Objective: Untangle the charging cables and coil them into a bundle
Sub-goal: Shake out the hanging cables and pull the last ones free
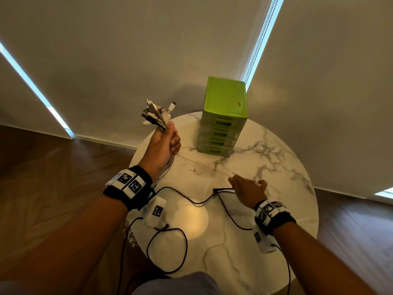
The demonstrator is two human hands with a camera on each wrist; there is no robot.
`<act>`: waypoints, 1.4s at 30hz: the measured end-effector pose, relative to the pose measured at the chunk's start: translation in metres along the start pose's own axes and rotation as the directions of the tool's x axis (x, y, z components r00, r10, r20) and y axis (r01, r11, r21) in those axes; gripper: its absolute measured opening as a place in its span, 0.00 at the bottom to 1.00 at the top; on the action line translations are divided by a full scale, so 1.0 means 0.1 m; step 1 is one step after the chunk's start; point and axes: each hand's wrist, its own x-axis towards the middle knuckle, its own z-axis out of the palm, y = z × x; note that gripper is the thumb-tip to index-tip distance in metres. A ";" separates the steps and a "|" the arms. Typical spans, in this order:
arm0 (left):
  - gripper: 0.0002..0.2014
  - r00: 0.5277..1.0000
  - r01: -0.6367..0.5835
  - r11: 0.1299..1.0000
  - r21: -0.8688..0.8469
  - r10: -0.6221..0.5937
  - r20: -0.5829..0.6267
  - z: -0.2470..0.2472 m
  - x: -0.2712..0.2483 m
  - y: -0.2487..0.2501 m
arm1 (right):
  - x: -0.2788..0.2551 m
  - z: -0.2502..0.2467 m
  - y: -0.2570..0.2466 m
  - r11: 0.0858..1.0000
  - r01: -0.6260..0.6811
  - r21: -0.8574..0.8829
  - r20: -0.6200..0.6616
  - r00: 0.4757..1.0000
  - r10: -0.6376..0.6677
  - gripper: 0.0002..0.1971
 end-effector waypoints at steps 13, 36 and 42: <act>0.23 0.988 0.108 0.920 0.377 -0.142 0.064 0.40 -0.07 -0.47 | -0.05 -0.55 -0.72 0.832 0.534 0.150 -0.395 0.804 -0.445 0.13; 0.09 0.990 -0.125 0.949 0.289 0.139 -0.030 0.02 0.00 -0.05 | 0.04 -0.50 0.27 0.865 0.226 0.448 -0.074 0.974 -0.216 0.15; 0.31 0.983 -0.045 0.788 0.614 -0.074 0.167 0.38 -0.21 -0.51 | -0.04 -0.82 -0.37 0.882 0.355 0.310 -0.111 0.935 -0.338 0.14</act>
